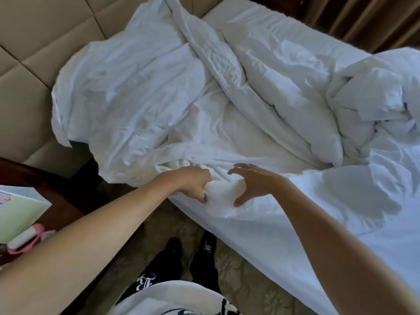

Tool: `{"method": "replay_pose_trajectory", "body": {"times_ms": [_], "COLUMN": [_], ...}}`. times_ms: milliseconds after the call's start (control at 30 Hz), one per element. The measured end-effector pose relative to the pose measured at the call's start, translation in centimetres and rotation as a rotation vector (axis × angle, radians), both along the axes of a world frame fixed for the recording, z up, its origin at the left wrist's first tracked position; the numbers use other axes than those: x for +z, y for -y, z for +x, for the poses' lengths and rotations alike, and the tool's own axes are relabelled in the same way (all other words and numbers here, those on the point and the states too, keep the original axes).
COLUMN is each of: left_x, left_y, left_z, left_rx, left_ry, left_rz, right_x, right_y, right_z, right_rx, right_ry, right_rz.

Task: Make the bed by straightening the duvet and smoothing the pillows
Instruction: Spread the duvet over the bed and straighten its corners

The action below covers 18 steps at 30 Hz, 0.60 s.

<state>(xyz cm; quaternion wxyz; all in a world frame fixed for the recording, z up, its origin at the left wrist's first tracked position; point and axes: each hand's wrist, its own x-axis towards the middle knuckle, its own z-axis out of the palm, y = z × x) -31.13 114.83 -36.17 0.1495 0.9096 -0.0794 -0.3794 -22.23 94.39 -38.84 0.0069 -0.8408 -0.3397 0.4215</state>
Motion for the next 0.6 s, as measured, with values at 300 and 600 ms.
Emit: {"method": "replay_pose_trajectory", "body": {"times_ms": [300, 600], "left_x": [-1.9, -6.3], "left_y": [-0.2, -1.0], "left_z": [-5.6, -11.8], "left_rx": [0.072, 0.153], "left_ry": [0.051, -0.17], "left_rz": [-0.125, -0.087], "right_x": [-1.8, -2.0], "right_y": [1.0, 0.3], "right_z": [-8.7, -12.6], "right_rx": [-0.06, -0.227], "right_ry": [0.116, -0.431], "right_rz": [-0.02, -0.23]}}
